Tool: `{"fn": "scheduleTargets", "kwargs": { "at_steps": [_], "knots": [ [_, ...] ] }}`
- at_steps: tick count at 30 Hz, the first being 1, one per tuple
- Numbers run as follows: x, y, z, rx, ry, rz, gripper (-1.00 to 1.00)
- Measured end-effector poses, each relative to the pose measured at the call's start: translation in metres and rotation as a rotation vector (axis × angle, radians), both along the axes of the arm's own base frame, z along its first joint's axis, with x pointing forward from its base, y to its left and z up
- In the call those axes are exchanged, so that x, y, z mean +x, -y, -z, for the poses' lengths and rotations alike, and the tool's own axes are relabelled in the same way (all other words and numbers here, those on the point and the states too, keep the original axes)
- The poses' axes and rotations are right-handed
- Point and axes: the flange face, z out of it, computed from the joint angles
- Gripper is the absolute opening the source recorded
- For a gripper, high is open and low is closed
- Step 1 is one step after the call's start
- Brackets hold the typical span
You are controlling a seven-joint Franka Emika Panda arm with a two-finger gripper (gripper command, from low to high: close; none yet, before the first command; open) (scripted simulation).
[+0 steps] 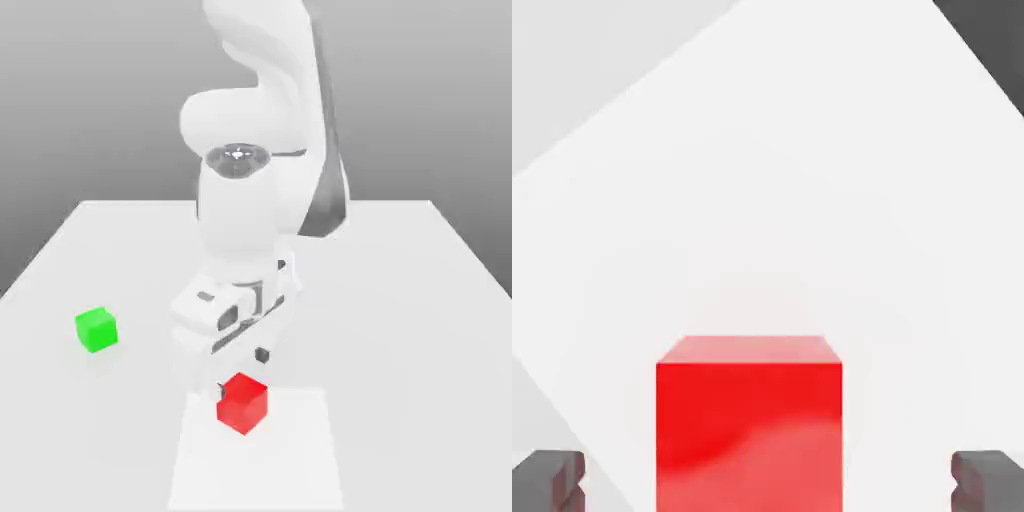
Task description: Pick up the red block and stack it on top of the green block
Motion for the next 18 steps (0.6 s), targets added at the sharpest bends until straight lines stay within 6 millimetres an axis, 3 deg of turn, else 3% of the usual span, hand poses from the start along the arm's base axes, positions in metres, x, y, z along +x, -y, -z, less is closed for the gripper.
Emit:
{"fn": "scheduleTargets", "kwargs": {
  "at_steps": [4,5,12,18],
  "knots": [
    [-0.003,0.0,0.027,0.0,-0.004,0.003,0.0],
    [-0.004,0.0,0.032,0.001,-0.006,0.004,-1.0],
    [-0.004,0.0,0.033,0.001,-0.008,0.004,-1.0],
    [0.0,0.0,-0.002,0.001,-0.002,0.001,-1.0]
  ]
}}
